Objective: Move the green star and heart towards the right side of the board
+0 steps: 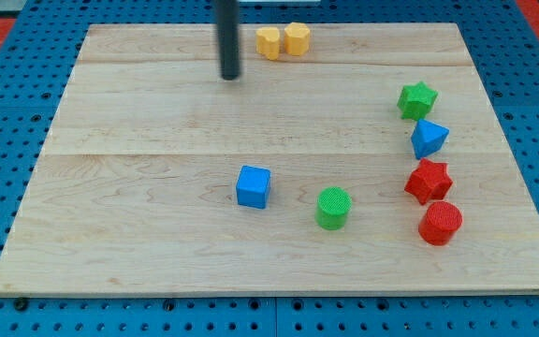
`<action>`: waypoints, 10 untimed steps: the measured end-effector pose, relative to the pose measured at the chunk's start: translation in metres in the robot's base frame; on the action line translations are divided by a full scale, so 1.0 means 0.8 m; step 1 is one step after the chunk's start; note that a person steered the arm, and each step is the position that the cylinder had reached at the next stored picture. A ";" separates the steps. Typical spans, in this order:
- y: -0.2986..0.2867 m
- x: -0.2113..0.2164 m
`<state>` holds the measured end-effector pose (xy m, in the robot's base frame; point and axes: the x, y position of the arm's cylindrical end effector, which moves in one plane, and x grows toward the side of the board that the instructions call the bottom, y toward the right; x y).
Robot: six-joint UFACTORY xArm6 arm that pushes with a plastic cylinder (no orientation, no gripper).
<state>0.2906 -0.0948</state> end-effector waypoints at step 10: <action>0.225 0.003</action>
<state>0.2933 0.0853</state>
